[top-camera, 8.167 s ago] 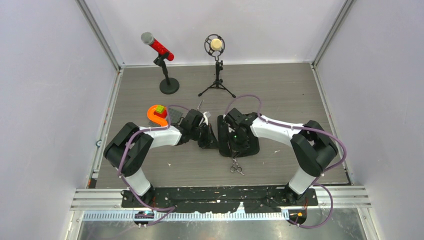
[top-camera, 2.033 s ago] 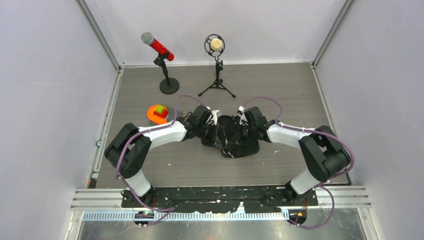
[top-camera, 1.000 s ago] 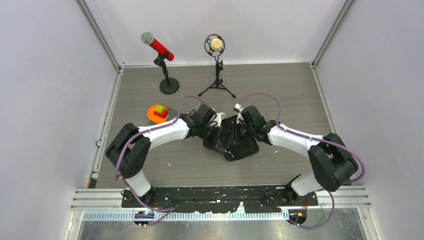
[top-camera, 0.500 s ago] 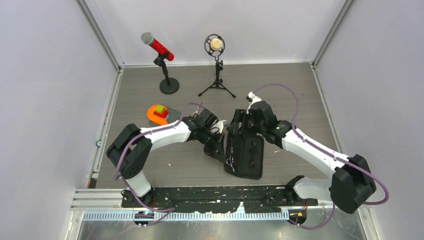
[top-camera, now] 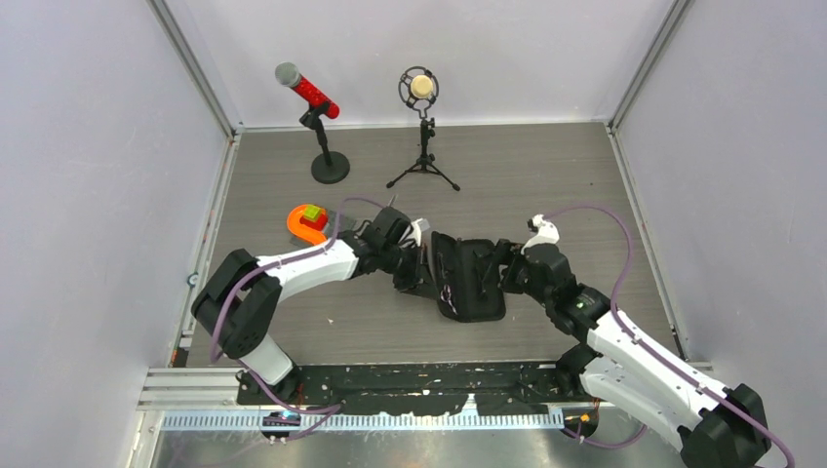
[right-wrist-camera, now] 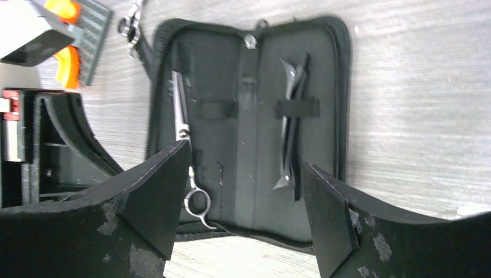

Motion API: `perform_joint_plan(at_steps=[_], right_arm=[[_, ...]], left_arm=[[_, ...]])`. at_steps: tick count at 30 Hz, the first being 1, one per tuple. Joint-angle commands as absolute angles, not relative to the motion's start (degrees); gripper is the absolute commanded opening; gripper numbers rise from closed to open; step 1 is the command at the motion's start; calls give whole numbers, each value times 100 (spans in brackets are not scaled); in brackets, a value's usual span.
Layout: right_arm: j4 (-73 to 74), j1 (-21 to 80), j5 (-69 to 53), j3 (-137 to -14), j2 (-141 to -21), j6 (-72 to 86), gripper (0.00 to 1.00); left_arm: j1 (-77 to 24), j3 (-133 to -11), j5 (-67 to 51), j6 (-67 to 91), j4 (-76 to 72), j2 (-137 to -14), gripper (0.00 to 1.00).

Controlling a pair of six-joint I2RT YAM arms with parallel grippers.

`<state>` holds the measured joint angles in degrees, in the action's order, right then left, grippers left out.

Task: Sort the hair-cutting tools
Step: Place the scissors in the hairdressing tool bag.

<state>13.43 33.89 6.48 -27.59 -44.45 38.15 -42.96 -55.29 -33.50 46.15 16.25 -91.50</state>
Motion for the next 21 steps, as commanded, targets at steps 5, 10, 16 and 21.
perform_joint_plan(at_steps=[5, 10, 16, 21], right_arm=[[732, 3355, 741, -2314, -4487, 3994, 80], [808, 3340, 732, -2567, -4610, 3525, 79], [903, 3323, 885, -2853, -5004, 3305, 79], [898, 3305, 947, -2917, -5233, 3291, 79]], left_arm=[[-4536, -4547, -2657, 6561, -720, -9290, 7], [-4623, -4391, -2330, 7148, -1566, -9461, 12], [-4650, -4394, -1613, 7103, -1177, -9049, 34], [-4617, -4616, -1004, 6190, 145, -8254, 61]])
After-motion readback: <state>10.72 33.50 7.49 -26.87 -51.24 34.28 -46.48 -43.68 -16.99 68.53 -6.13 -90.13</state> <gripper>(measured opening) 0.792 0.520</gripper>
